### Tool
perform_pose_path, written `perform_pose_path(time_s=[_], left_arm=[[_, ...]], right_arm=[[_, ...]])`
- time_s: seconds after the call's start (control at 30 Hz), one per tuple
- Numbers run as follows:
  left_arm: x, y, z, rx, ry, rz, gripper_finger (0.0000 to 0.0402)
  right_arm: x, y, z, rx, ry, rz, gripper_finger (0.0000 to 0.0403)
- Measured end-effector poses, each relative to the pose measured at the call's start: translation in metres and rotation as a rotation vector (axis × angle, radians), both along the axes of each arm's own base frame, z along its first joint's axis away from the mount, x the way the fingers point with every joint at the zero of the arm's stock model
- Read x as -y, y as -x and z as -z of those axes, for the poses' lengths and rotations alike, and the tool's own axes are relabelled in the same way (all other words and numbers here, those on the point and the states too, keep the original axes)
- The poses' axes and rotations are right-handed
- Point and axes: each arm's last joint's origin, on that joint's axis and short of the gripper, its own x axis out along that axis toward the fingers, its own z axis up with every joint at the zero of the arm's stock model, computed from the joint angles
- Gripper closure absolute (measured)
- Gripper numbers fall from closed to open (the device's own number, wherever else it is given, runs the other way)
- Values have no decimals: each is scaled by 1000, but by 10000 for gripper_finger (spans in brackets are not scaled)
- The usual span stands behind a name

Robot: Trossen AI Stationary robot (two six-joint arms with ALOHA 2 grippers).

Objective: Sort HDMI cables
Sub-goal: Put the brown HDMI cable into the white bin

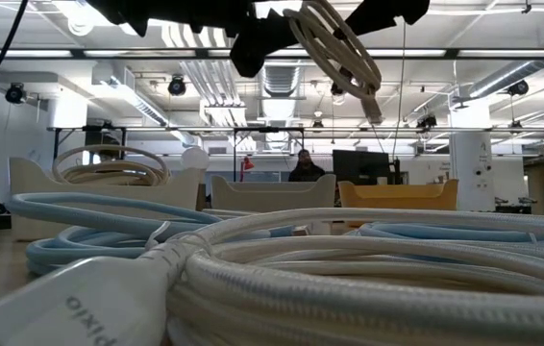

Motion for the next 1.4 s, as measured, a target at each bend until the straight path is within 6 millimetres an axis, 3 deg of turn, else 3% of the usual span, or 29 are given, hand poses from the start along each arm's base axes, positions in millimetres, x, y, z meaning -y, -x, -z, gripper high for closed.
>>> perform_pose_path(time_s=[0.27, 0.7, 0.9, 1.1, 1.4], left_arm=[[-4, 0, -1, 11, -4, -94, 188], [-13, 1, 13, -137, 29, -132, 359], [-15, 10, 9, -197, 36, -131, 370], [-20, 39, -14, -262, 77, -174, 363], [-25, 117, -43, -458, 230, -262, 366]], right_arm=[[0, 0, 0, 16, -24, 13, 390], [0, 0, 2, 38, -98, 13, 375], [-3, 0, 6, 12, -187, -60, 322], [-2, 6, 16, -40, -264, -16, 275], [-1, 10, 34, -76, -269, 8, 245]])
